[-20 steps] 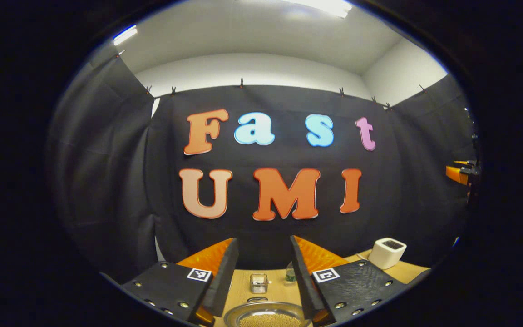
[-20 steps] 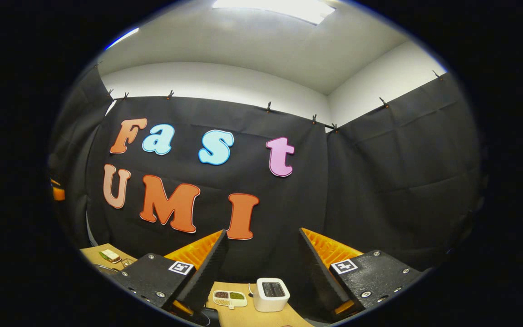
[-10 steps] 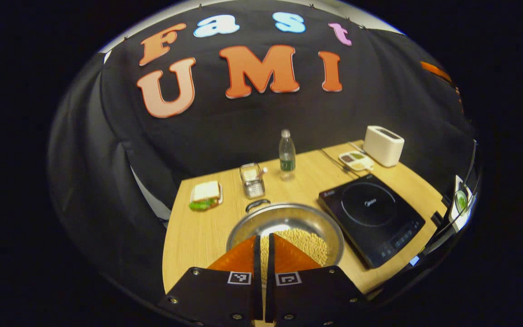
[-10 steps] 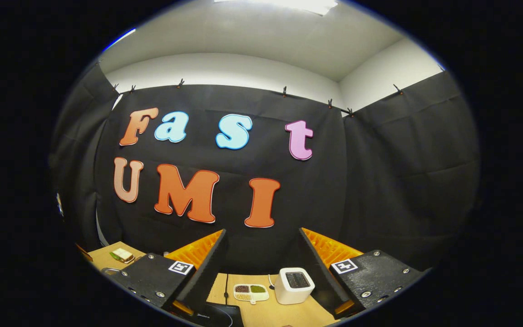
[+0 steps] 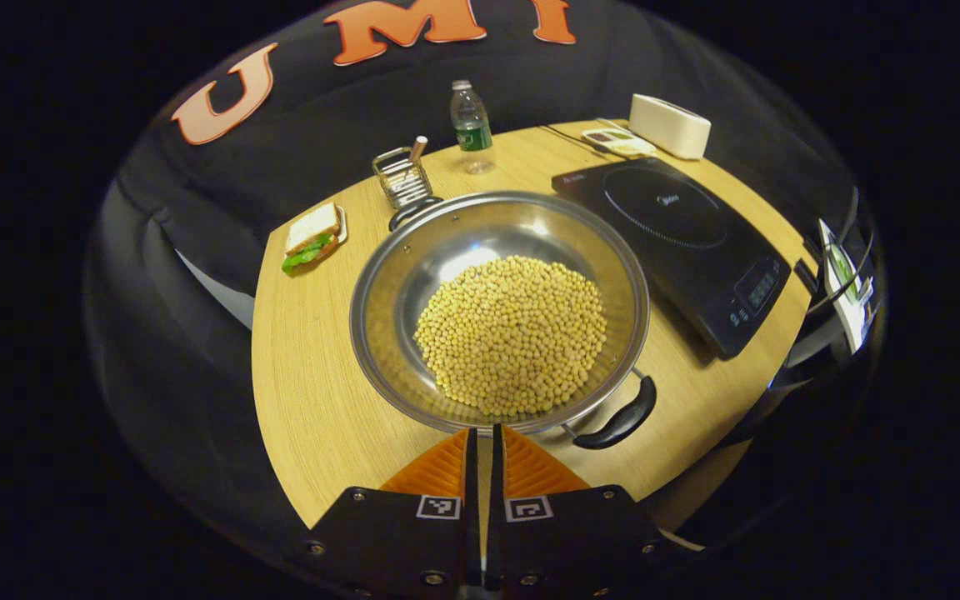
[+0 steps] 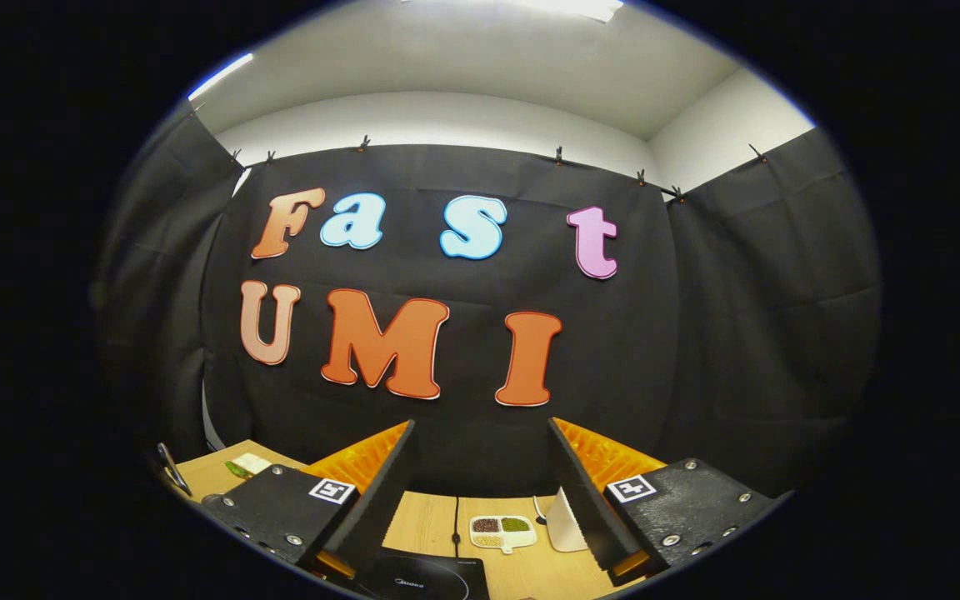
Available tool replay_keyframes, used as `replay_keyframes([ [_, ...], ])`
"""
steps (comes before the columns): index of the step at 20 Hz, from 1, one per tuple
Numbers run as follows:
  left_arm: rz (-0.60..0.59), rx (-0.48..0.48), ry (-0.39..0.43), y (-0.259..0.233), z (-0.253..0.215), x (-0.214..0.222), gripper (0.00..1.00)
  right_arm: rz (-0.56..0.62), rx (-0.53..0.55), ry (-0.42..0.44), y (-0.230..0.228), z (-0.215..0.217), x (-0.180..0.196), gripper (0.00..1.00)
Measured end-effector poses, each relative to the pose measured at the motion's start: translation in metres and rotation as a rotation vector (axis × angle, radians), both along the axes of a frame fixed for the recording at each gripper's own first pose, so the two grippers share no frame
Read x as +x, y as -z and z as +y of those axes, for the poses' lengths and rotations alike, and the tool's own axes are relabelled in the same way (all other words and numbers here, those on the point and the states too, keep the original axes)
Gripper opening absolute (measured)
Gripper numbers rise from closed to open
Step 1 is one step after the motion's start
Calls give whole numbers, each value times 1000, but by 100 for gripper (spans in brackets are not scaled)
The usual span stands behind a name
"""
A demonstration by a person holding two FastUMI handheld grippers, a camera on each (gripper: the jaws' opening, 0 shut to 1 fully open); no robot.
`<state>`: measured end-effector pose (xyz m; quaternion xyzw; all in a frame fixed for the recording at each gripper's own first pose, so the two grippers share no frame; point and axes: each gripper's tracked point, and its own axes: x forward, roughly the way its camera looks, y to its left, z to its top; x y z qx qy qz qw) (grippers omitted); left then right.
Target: First push the handle of the pot to place it horizontally, then grasp the pot with both hands and set it on the induction cooktop.
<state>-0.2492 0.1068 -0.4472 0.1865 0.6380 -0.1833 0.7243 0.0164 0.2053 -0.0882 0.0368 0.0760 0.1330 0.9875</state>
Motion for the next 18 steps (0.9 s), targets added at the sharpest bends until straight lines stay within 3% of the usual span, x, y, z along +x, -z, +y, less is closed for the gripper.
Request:
replay_keyframes([
  [3, 13, -22, 88, 0, -11, -3, 1, 21, -12, -20, 6, 19, -8, 94],
  [11, 167, -69, 135, 14, -15, -40, 4, 87, -81, -34, 19, 51, -34, 94],
  [15, 189, -125, 106, 23, -40, -42, 3, 86, -94, -78, 19, 60, -42, 94],
  [18, 204, -90, 96, 27, -38, -44, 1, 69, -80, -106, 18, 58, -40, 94],
])
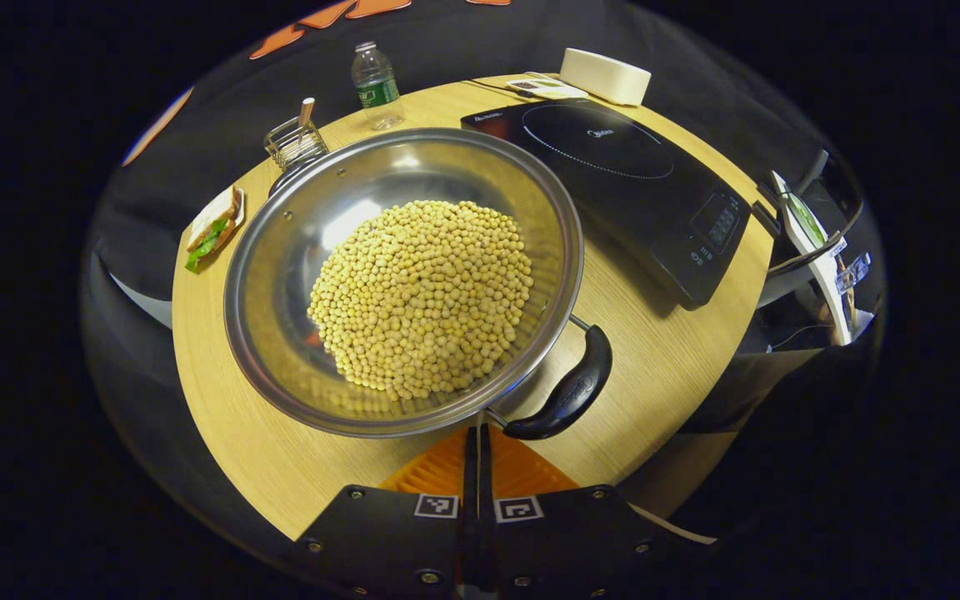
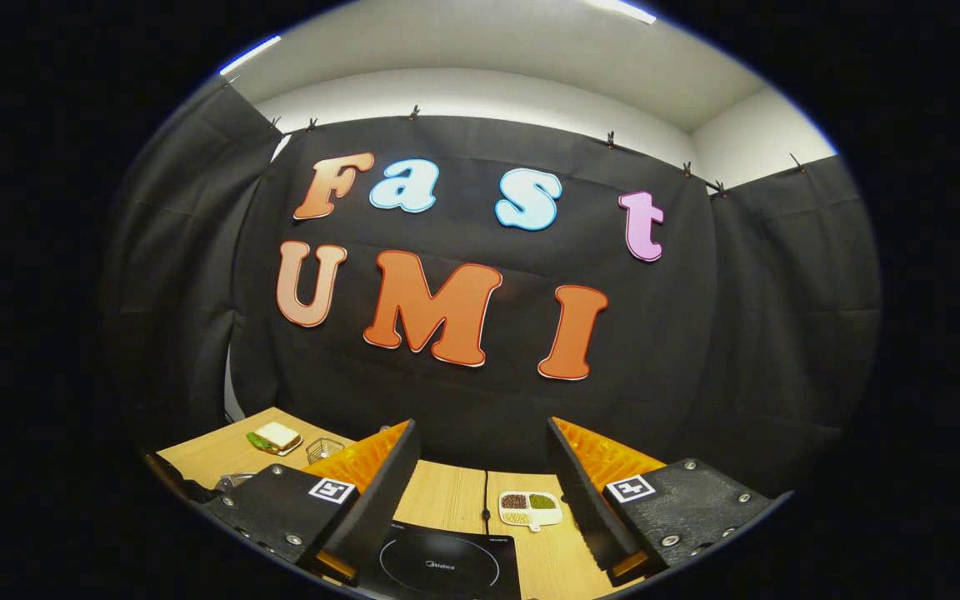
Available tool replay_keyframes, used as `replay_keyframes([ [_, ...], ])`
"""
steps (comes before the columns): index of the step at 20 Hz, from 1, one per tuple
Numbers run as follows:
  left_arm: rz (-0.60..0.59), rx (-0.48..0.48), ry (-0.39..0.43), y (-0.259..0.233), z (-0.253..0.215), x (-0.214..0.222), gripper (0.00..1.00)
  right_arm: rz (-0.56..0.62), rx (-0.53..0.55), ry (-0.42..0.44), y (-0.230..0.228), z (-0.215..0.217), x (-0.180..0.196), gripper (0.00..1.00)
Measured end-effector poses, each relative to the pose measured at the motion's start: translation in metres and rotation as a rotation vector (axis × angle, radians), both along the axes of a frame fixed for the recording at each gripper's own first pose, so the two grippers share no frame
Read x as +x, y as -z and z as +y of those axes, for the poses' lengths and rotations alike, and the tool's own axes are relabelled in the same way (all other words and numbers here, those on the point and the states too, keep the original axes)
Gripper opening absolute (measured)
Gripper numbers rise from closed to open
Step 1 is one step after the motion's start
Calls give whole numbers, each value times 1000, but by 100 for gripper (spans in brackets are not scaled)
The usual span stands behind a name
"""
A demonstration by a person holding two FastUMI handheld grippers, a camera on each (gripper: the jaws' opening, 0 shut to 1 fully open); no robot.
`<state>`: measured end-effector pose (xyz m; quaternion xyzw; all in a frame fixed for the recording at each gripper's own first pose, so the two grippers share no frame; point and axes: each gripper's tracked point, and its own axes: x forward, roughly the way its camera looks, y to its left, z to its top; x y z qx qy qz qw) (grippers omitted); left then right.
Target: First push the handle of the pot to place it horizontally, then grasp the pot with both hands and set it on the induction cooktop.
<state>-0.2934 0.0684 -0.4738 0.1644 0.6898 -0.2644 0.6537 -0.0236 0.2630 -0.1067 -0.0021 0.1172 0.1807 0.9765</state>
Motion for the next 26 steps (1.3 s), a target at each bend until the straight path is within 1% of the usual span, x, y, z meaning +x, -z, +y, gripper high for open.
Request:
replay_keyframes([
  [4, 6, 17, -14, 0, -9, 0, 1, 4, 40, -7, 5, -16, 7, 94],
  [10, 35, 0, -50, 1, -39, -1, 1, 34, 38, 5, 25, -46, 7, 94],
  [11, 35, 2, -62, 0, -42, 1, 1, 44, 35, 8, 30, -52, 7, 94],
  [12, 38, -3, -82, 0, -47, 2, 4, 53, 33, 14, 34, -58, 6, 94],
  [13, 41, -12, -108, 0, -52, 3, 1, 62, 32, 18, 38, -62, 5, 94],
  [17, 44, -53, -213, 1, -78, 8, 1, 102, 43, 26, 51, -77, -1, 94],
  [22, 34, -63, -240, 6, -106, 21, 1, 135, 42, 35, 64, -91, -6, 94],
  [26, 50, -106, -294, 13, -128, 35, 1, 150, 45, 35, 70, -95, -8, 95],
])
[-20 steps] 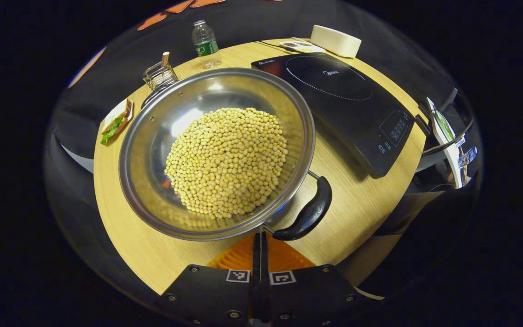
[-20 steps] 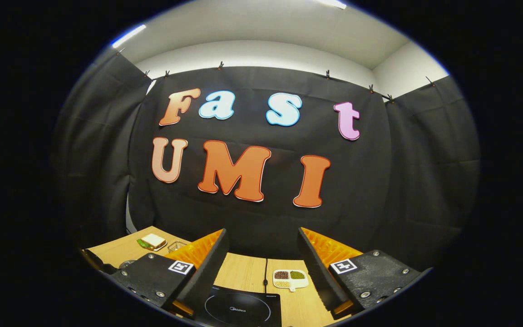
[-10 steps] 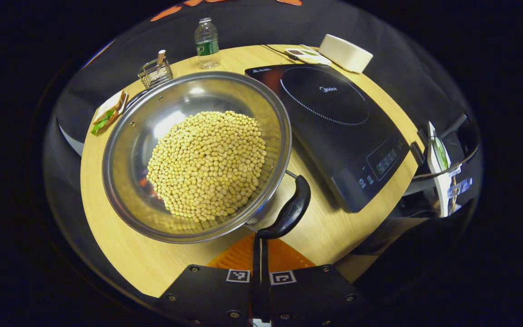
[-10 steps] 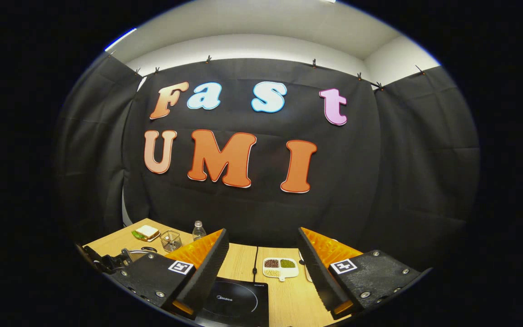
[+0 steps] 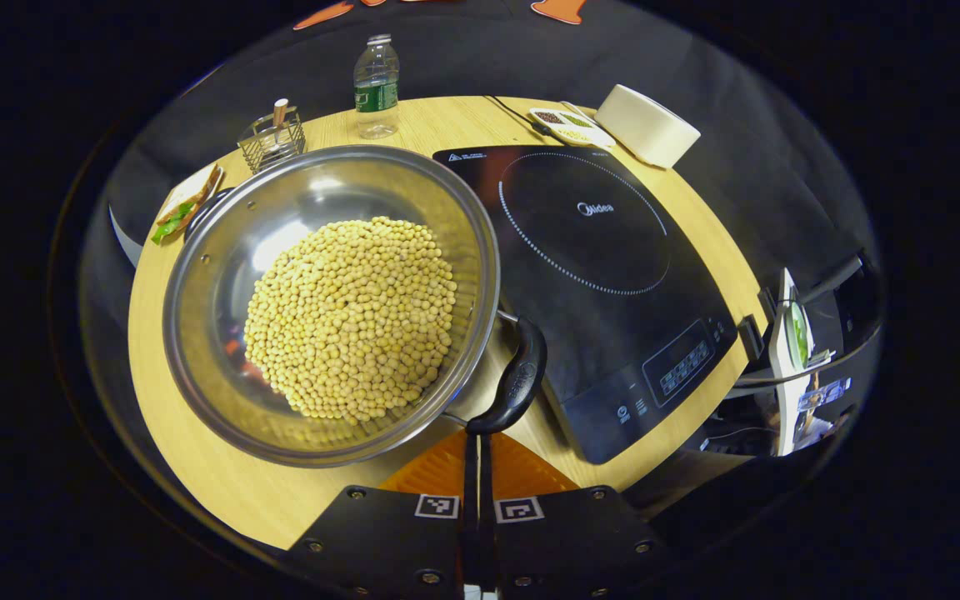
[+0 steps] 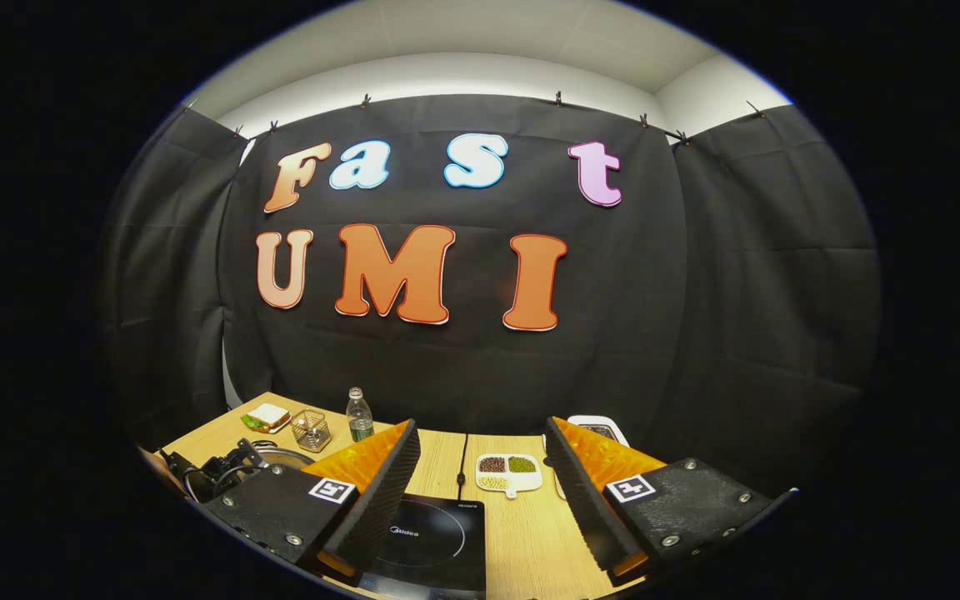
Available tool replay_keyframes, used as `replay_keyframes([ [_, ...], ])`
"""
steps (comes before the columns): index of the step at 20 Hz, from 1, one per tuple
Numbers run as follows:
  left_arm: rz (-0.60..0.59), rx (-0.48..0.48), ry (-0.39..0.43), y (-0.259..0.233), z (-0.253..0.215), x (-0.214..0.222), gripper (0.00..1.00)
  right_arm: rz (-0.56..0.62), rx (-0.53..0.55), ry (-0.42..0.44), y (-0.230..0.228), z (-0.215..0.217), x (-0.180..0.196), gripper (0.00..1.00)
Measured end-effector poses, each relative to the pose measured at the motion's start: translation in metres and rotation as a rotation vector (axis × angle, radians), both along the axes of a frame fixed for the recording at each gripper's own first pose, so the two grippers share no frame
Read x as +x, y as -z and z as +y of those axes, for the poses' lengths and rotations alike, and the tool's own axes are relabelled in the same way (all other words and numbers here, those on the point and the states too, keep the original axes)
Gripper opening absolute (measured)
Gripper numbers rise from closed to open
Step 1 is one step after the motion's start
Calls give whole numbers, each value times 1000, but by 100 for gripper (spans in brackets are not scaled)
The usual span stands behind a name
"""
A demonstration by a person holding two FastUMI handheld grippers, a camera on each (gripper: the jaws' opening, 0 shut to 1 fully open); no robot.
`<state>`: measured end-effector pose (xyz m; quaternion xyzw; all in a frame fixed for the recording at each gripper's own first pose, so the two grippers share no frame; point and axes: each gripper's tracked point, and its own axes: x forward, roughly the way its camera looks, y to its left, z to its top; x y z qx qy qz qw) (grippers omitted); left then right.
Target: First push the handle of the pot to place it horizontally, then grasp the pot with both hands and set it on the induction cooktop.
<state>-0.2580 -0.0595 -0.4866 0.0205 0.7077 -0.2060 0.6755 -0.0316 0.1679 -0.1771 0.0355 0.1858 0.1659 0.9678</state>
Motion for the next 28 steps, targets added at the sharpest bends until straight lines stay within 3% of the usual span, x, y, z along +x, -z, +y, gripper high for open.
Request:
replay_keyframes([
  [9, -4, -37, -172, 15, -38, 46, 2, 25, 4, -27, 10, 7, -7, 94],
  [15, -23, -37, -194, 25, -51, 69, 1, 50, 0, -44, 18, 13, -13, 94],
  [20, -66, -3, -285, 34, -52, 98, 5, 66, -5, -62, 24, 18, -16, 94],
  [22, -80, 0, -316, 37, -53, 109, 2, 75, -8, -70, 28, 21, -18, 94],
  [23, -91, 3, -319, 39, -54, 114, 6, 83, -9, -76, 31, 22, -19, 94],
  [24, -103, 3, -320, 40, -56, 119, 2, 95, -10, -84, 34, 24, -21, 94],
  [28, -131, 5, -310, 36, -55, 128, 2, 147, 4, -137, 49, 43, -28, 94],
])
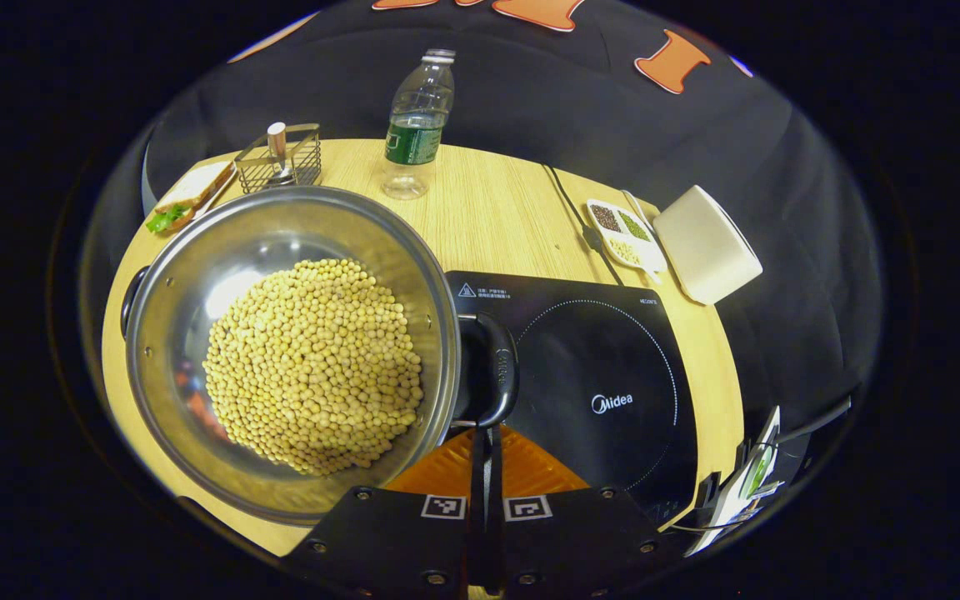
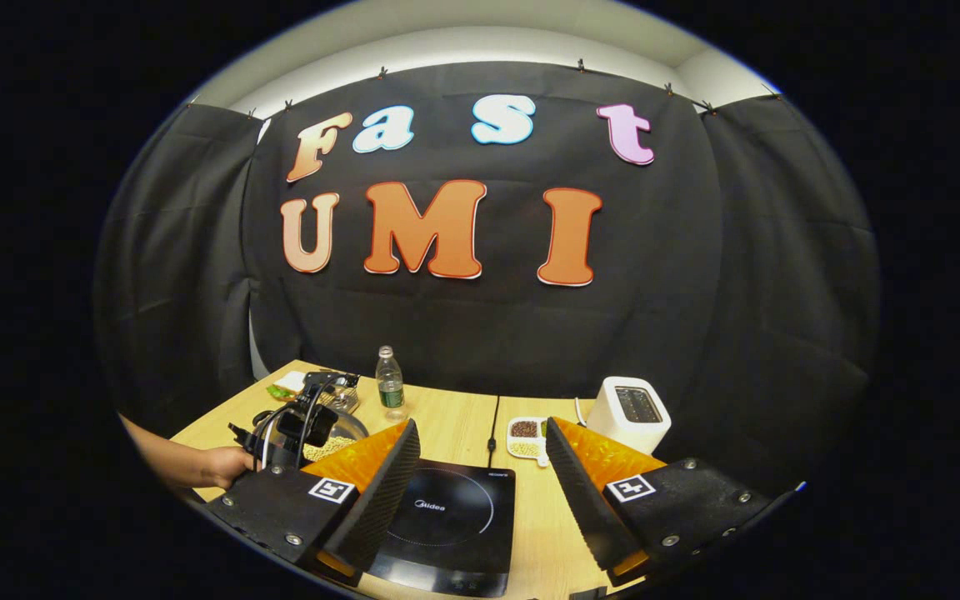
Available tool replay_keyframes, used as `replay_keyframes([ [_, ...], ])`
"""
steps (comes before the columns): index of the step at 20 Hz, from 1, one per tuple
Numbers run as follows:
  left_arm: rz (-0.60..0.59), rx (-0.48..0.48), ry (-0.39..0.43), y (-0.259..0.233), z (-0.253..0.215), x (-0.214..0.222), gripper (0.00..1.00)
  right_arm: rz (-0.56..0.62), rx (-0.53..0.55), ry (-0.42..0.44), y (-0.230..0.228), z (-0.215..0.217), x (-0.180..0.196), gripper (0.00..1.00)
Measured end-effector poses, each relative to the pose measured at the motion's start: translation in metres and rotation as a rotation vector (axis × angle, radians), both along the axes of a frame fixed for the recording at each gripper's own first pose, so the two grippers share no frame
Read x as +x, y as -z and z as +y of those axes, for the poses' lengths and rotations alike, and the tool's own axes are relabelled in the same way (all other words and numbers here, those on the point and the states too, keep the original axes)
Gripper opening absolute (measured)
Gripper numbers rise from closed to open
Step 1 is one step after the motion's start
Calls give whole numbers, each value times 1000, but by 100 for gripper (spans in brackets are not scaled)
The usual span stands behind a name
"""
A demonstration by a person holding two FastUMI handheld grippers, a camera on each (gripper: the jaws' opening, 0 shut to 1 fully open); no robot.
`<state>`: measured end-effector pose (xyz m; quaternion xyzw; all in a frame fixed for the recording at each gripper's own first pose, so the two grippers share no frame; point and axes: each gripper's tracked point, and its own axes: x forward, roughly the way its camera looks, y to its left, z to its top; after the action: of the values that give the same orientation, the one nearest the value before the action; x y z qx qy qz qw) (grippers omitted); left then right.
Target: First push the handle of the pot to place it horizontally, then grasp the pot with both hands and set it on the induction cooktop.
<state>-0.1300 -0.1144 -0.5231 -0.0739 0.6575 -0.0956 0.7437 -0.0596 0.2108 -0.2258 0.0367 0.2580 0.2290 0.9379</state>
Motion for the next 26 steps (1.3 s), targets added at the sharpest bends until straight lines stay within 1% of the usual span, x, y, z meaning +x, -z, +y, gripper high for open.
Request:
replay_keyframes([
  [3, -69, -4, -18, -27, 10, 5, 2, 43, 7, -57, 15, 20, -5, 94],
  [4, -95, 7, -35, -39, 22, 7, 1, 69, 18, -86, 21, 31, -8, 94],
  [6, -128, 56, -90, -56, 57, 8, 1, 122, 37, -147, 35, 55, -16, 94],
  [8, -141, 105, -165, -74, 96, 6, 1, 186, 50, -213, 48, 77, -26, 94],
  [9, -148, 144, -201, -83, 117, 5, 1, 213, 57, -243, 54, 91, -32, 94],
  [11, -176, 209, -246, -97, 162, 5, 17, 262, 60, -286, 65, 115, -38, 94],
  [12, -189, 238, -255, -103, 182, 4, 37, 290, 58, -297, 69, 129, -40, 94],
  [13, -202, 256, -256, -109, 201, 8, 41, 318, 53, -302, 75, 143, -43, 94],
  [14, -212, 267, -247, -113, 221, 12, 56, 344, 46, -304, 80, 155, -47, 94],
  [15, -217, 282, -234, -112, 240, 18, 65, 365, 36, -298, 86, 165, -51, 94],
  [16, -211, 295, -223, -110, 260, 24, 78, 394, 16, -284, 92, 177, -52, 94],
  [17, -206, 292, -210, -108, 275, 31, 80, 424, 1, -275, 97, 189, -54, 94],
  [20, -186, 233, -140, -83, 295, 50, 79, 514, -61, -234, 128, 220, -59, 93],
  [23, -166, 170, -47, -46, 299, 66, 80, 590, -135, -171, 157, 238, -57, 93],
  [26, -133, 138, 37, -11, 298, 76, 80, 639, -194, -104, 185, 243, -53, 92],
])
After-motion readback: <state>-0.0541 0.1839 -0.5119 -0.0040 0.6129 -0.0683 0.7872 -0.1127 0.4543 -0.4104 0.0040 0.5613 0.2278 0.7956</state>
